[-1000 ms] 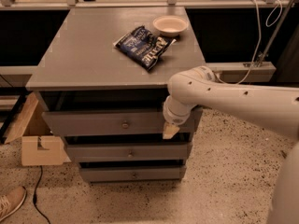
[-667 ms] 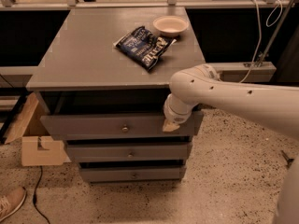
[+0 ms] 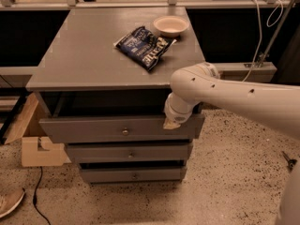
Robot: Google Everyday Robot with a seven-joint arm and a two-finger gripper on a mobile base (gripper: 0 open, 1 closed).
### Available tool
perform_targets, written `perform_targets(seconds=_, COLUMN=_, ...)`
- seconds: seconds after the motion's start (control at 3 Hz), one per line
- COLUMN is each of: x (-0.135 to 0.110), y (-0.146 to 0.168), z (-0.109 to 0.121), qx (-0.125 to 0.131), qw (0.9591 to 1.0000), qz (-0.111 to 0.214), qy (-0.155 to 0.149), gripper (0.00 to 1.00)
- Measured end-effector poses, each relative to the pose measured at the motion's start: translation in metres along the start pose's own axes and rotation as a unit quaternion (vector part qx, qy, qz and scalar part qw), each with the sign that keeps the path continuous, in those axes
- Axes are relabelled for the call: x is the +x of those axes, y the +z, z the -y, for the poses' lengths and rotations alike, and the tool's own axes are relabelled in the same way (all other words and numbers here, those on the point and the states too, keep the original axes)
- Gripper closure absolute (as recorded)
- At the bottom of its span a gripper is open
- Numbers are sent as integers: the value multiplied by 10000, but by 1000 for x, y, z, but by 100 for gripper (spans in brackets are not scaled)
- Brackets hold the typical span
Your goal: Open top drawer
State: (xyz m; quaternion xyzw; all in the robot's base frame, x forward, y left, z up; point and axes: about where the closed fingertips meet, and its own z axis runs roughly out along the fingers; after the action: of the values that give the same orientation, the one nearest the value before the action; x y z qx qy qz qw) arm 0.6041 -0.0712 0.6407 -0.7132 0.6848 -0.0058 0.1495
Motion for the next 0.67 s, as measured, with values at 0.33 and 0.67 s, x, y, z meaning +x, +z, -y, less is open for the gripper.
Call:
perform_targets(seconds=0.33, x=0, y=0, z=0, qx=0, qw=10000, qz=0, qy=0, gripper=61)
perform_targets(seconds=0.67, x=0, y=0, z=0, qx=0, qw=10000, qz=0, qy=0, gripper=38)
